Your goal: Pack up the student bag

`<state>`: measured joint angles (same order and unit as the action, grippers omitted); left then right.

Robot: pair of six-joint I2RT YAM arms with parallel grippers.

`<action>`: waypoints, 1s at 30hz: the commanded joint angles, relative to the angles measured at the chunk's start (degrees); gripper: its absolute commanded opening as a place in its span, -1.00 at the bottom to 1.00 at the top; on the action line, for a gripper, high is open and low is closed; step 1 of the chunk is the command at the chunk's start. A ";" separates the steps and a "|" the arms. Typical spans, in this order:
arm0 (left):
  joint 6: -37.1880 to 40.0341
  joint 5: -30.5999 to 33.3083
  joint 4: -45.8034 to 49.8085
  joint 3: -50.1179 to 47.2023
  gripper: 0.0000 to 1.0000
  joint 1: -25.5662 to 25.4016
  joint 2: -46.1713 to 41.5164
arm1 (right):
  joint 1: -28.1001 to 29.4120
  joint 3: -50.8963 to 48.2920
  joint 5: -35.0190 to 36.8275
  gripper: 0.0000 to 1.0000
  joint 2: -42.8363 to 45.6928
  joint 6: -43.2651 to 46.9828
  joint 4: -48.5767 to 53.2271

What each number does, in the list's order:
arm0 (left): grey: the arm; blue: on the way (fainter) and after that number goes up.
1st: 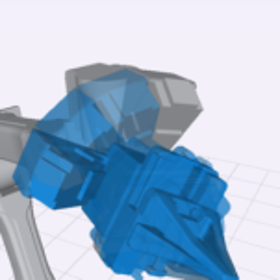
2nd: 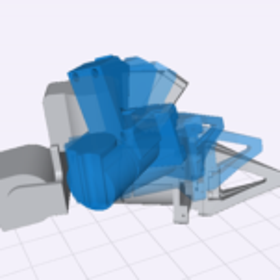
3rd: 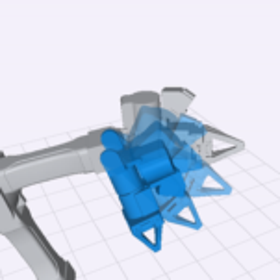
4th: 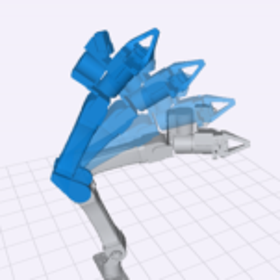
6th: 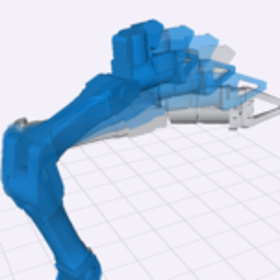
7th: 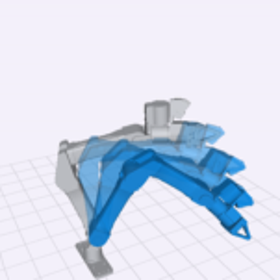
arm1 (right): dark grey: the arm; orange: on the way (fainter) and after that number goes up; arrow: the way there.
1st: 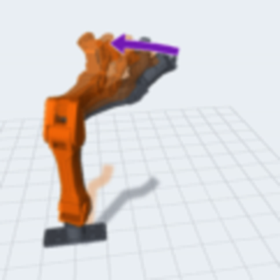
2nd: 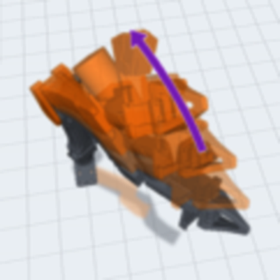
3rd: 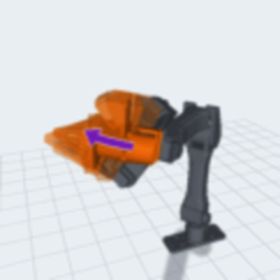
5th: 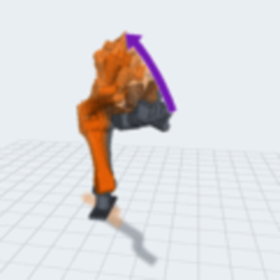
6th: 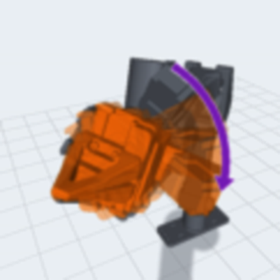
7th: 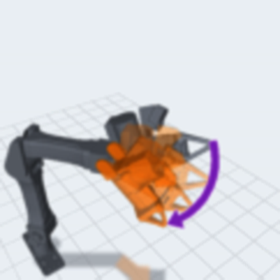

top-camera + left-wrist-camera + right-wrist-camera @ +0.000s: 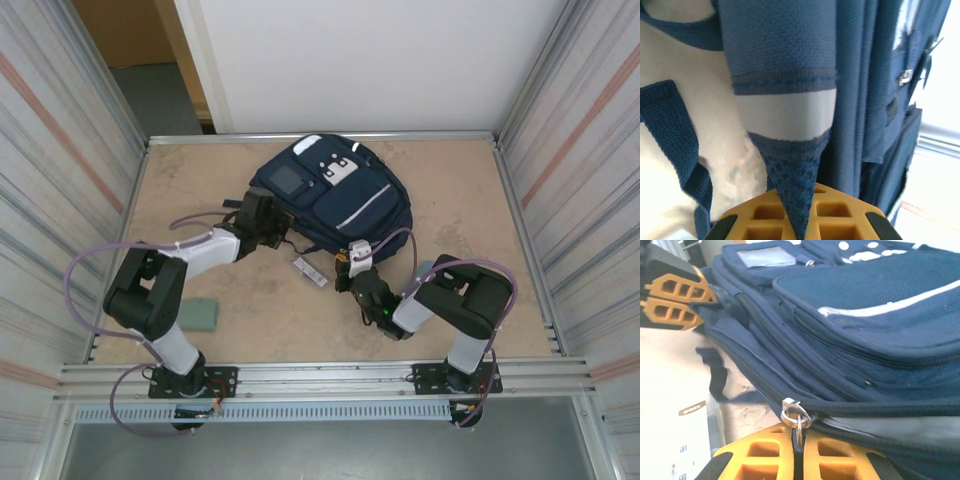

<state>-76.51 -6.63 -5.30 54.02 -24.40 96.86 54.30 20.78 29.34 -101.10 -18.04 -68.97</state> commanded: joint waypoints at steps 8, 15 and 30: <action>16.59 -19.81 8.34 12.13 -0.11 12.29 8.45 | -3.32 7.13 -20.27 -1.00 -1.48 -4.15 11.93; 12.94 -16.19 14.57 -1.50 0.07 9.47 -8.72 | -5.65 13.49 -35.71 -1.00 -1.38 0.06 17.81; 5.59 -14.49 7.85 -8.93 0.07 3.93 -12.88 | -3.56 26.85 -38.84 -1.00 -9.54 3.07 25.82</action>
<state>-69.52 -21.87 4.16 44.49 -19.66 84.27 49.54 45.23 -8.82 -109.95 -17.10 -44.42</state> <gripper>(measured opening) 0.536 0.071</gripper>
